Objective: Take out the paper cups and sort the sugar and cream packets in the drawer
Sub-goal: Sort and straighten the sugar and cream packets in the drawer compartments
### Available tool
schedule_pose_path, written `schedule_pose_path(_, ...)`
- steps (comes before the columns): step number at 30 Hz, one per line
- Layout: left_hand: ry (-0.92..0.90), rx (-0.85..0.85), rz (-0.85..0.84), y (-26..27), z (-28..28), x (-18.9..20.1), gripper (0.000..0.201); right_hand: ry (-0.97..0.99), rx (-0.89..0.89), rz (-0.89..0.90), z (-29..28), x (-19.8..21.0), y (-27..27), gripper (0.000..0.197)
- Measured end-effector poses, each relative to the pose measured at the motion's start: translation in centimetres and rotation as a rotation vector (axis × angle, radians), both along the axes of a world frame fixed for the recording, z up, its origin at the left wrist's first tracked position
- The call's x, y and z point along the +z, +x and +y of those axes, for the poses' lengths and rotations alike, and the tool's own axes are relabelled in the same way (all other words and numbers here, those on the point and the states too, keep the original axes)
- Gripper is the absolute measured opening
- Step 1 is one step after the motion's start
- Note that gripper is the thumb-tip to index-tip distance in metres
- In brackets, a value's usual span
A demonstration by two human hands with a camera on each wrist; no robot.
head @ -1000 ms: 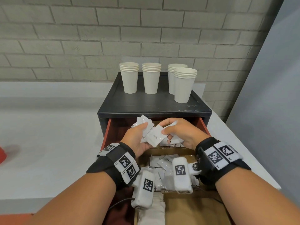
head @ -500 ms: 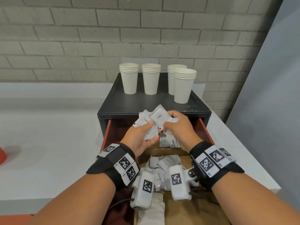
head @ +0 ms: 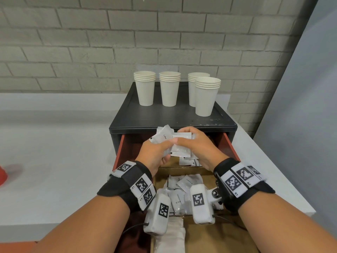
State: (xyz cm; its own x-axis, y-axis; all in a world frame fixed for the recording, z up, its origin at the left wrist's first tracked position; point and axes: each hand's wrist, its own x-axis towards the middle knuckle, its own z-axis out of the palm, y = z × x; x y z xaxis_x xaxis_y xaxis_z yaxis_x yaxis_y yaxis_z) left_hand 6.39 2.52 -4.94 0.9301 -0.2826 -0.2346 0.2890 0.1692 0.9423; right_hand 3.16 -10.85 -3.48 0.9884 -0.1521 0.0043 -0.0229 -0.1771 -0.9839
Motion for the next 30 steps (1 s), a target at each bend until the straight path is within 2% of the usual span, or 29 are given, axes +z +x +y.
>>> schedule_pose_path(4, -0.047, -0.042, 0.080, -0.3, -0.2, 0.3, 0.034, -0.046, -0.048, -0.042, 0.1, -0.1, 0.1, 0.021)
schedule_pose_path(9, -0.143, -0.033, 0.256, -0.4, 0.0, 1.1, 0.028, 0.121, -0.140, -0.039, -0.6, 0.2, 0.2, 0.029)
schedule_pose_path(12, -0.098, -0.100, 0.260, -0.8, -0.2, 1.2, 0.025, 0.104, -0.163, -0.030, -0.7, 0.2, 0.4, 0.027)
schedule_pose_path(15, -0.039, -0.180, 0.230, -1.1, -0.3, 1.2, 0.024, 0.037, -0.143, -0.013, -0.3, 0.1, 0.3, 0.008)
schedule_pose_path(17, -0.009, -0.219, 0.216, -1.1, -0.2, 1.2, 0.017, -0.001, -0.111, -0.009, -0.2, -0.1, 0.2, 0.016)
schedule_pose_path(20, 0.031, -0.284, 0.193, -1.4, 0.0, 1.3, 0.007, -0.025, -0.075, -0.014, -0.4, -0.2, 0.0, 0.014)
schedule_pose_path(24, 0.047, -0.285, 0.190, -1.4, 0.0, 1.4, 0.007, -0.016, -0.073, -0.031, -0.7, -0.2, 0.1, 0.013)
schedule_pose_path(30, -0.011, -0.217, 0.201, -1.4, 0.1, 1.7, 0.012, 0.072, -0.195, -0.054, -1.2, -0.1, 0.3, 0.020)
